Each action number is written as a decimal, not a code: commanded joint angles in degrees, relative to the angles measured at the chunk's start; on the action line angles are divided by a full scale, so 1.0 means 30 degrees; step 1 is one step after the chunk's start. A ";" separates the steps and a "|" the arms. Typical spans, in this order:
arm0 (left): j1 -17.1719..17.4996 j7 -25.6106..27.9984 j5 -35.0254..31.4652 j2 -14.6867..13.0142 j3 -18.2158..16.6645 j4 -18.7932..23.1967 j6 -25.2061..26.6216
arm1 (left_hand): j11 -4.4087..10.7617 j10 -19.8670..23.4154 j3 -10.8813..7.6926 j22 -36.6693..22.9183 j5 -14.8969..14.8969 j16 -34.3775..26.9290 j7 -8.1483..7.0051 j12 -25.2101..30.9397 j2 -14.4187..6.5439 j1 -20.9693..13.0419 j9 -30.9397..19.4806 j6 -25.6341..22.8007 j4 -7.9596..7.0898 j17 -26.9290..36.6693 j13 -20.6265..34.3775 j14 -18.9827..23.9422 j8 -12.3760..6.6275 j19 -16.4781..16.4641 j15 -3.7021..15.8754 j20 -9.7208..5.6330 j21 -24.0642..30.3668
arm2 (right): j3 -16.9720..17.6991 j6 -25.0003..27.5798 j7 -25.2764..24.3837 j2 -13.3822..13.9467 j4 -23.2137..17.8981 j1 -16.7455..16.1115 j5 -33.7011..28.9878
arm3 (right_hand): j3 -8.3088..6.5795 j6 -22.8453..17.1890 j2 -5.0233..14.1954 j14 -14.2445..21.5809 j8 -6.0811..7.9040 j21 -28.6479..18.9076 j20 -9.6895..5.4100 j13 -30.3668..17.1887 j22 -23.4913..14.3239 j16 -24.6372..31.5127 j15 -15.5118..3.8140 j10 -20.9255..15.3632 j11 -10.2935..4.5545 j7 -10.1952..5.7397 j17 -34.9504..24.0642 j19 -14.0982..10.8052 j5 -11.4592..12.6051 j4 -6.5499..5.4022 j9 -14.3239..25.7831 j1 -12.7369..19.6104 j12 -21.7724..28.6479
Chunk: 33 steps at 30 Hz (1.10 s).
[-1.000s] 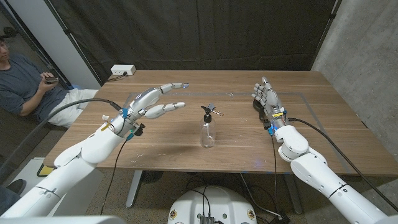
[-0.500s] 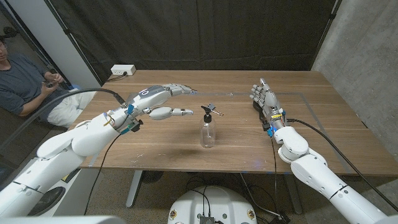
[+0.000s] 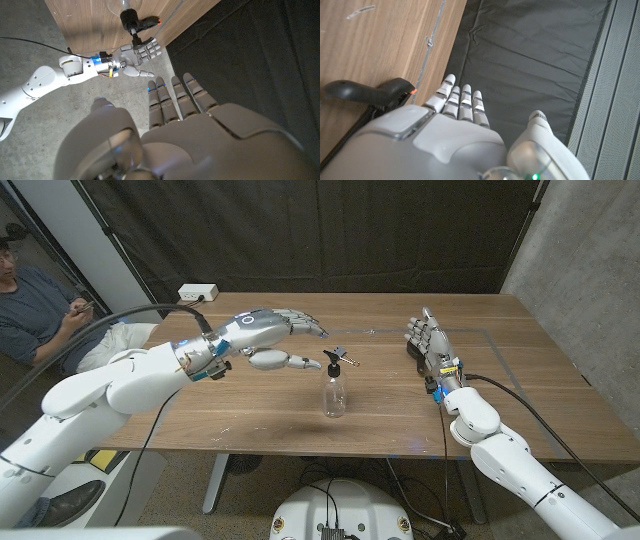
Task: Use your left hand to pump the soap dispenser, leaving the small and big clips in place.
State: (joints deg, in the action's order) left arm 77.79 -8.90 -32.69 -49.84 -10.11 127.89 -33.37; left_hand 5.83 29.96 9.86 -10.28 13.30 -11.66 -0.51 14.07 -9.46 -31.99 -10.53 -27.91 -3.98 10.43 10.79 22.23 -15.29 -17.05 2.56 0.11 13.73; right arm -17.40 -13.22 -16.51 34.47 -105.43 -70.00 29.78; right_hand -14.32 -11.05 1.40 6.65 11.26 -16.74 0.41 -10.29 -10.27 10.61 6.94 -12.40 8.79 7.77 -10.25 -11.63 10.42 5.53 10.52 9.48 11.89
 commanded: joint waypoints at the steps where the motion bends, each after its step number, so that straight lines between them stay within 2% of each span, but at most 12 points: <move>1: -0.0362 -0.2125 -0.1266 -0.0378 -0.0462 0.1950 0.1232 | 0.0211 0.1109 0.0010 -0.0057 -0.0004 -0.0130 -0.0165 0.0245 0.0043 0.0262 -0.0084 -0.1191 -0.0267 0.0034 0.0071 0.0489 -0.0316 -0.0176 0.0646 -0.0137 -0.0151 | 0.0234 -0.0041 0.0002 0.0185 -0.0187 -0.0481 0.0139 | -0.0030 -0.0220 0.0213 0.0073 0.0025 0.0075 -0.0010 -0.0101 -0.0037 -0.0030 0.0155 -0.0037 0.0080 0.0071 -0.0081 -0.0166 -0.0013 0.0063 0.0112 -0.0039 0.0039; 10: -0.0689 -0.2523 -0.2875 -0.0335 -0.0376 0.2494 0.1841 | 0.0318 0.3228 0.0066 -0.0062 0.0046 -0.0221 -0.0168 0.0465 0.0197 0.0580 -0.0050 -0.3240 -0.0635 -0.0004 0.0057 0.1358 -0.0646 -0.0211 0.0861 -0.0182 -0.0330 | 0.0496 0.0290 -0.0500 0.0376 -0.0723 -0.1251 0.0161 | -0.0016 -0.0281 0.0226 0.0065 0.0041 0.0121 -0.0006 -0.0101 -0.0039 -0.0031 0.0158 -0.0069 0.0096 0.0041 -0.0086 -0.0186 -0.0013 0.0054 0.0115 -0.0067 0.0052; 17: -0.1557 -0.2733 -0.2729 -0.0600 0.0573 0.2115 0.2239 | 0.0507 0.3239 0.0111 -0.0075 0.0081 -0.0120 -0.0204 0.0241 0.0253 0.0684 -0.0039 -0.3322 -0.0741 -0.0012 0.0052 0.1319 -0.0508 0.0082 0.0904 0.0271 -0.0481 | 0.0555 0.0380 -0.0572 0.0366 -0.0742 -0.1476 0.0263 | -0.0004 -0.0291 0.0230 0.0077 0.0037 0.0154 -0.0013 -0.0102 -0.0041 -0.0026 0.0168 -0.0040 0.0099 0.0032 -0.0089 -0.0196 -0.0014 0.0050 0.0116 -0.0086 0.0039; 27: -0.2741 -0.2363 -0.1869 -0.1245 0.2174 0.1207 0.2280 | 0.0461 0.2994 0.0147 -0.0085 0.0110 -0.0054 -0.0204 0.0005 0.0291 0.0750 -0.0037 -0.3175 -0.0806 -0.0012 0.0053 0.1266 -0.0338 0.0190 0.0838 0.0370 -0.0535 | 0.0695 0.0121 -0.0748 0.0243 -0.0716 -0.1716 0.0216 | 0.0013 -0.0326 0.0230 0.0074 0.0042 0.0196 0.0006 -0.0103 -0.0043 -0.0029 0.0190 -0.0055 0.0126 0.0039 -0.0090 -0.0223 -0.0014 0.0050 0.0118 -0.0105 0.0046; 33: -0.3051 -0.2025 -0.1560 -0.1585 0.2669 0.0951 0.2315 | 0.0490 0.3164 0.0158 -0.0089 0.0124 -0.0054 -0.0220 0.0012 0.0298 0.0773 -0.0038 -0.3214 -0.0833 -0.0011 0.0055 0.1307 -0.0303 0.0182 0.0792 0.0399 -0.0535 | 0.0805 0.0102 -0.0824 0.0228 -0.0737 -0.1756 0.0195 | 0.0021 -0.0328 0.0231 0.0070 0.0037 0.0219 0.0022 -0.0103 -0.0044 -0.0031 0.0195 -0.0062 0.0117 0.0041 -0.0090 -0.0236 -0.0014 0.0050 0.0119 -0.0115 0.0049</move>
State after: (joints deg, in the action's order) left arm 71.01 -16.32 -39.32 -53.00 -5.31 132.33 -26.94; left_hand 7.16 39.04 10.33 -10.26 13.30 -11.91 -1.02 14.17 -8.69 -29.75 -10.53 -37.54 -6.02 10.39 10.79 26.01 -16.26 -16.34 2.46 0.83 12.40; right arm -15.60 -12.49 -18.49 35.38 -107.47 -74.56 30.48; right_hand -14.32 -11.57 1.70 7.02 11.26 -16.26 0.41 -10.28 -10.26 10.61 7.05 -12.40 8.79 7.89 -10.25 -11.63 10.42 5.53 10.81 9.17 11.89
